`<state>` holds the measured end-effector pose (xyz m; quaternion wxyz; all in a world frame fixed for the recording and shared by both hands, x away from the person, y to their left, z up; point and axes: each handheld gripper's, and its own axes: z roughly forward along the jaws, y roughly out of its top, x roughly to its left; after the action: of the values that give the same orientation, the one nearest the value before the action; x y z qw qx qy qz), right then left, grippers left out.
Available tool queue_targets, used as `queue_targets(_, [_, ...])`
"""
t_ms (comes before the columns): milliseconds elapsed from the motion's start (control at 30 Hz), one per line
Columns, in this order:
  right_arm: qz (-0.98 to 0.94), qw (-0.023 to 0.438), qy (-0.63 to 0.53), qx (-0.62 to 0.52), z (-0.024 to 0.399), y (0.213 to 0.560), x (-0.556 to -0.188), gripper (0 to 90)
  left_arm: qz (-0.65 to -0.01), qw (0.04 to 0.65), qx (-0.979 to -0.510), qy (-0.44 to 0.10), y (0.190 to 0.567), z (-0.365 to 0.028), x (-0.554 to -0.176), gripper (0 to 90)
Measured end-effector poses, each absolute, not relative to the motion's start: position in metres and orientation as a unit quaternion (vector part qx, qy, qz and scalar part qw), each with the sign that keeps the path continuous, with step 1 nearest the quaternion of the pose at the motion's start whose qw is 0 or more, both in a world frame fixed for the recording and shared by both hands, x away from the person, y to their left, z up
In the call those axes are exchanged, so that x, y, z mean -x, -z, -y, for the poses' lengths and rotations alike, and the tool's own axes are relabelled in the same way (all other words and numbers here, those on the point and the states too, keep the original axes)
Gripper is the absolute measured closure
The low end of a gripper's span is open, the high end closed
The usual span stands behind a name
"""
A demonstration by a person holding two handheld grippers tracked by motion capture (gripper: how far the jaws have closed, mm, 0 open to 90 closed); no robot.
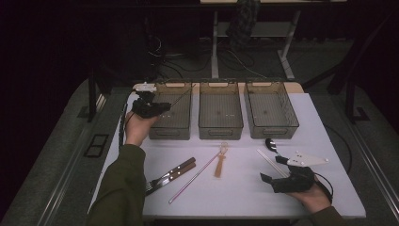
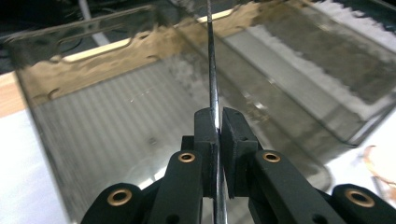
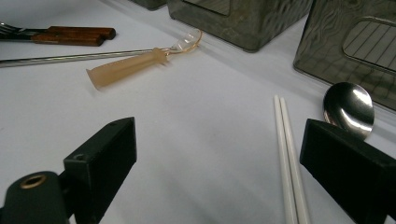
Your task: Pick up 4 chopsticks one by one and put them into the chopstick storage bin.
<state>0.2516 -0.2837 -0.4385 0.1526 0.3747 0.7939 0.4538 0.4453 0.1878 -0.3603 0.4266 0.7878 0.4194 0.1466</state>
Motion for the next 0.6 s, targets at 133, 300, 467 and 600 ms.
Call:
queue_targets(133, [-0.794,0.152,-0.453,-0.375,0.283,0.439,-0.252,10.5,-0.435,0.415,-0.785,-0.150,0.369,-0.194,-0.450,84.3])
queue_targets(300, [-0.794,0.153,-0.454,-0.375,0.284,0.439,-0.252,10.5,-0.440,0.402,-0.787,-0.158,0.372,-0.194,-0.455,84.3])
queue_targets(467, [-0.793,0.153,-0.455,-0.376,0.284,0.438,-0.251,10.5,-0.453,0.380,-0.790,-0.159,0.381,-0.196,-0.460,84.3])
queue_targets(600, [-0.792,0.153,-0.456,-0.375,0.285,0.438,-0.251,10.5,-0.457,0.377,-0.790,-0.157,0.384,-0.194,-0.463,84.3])
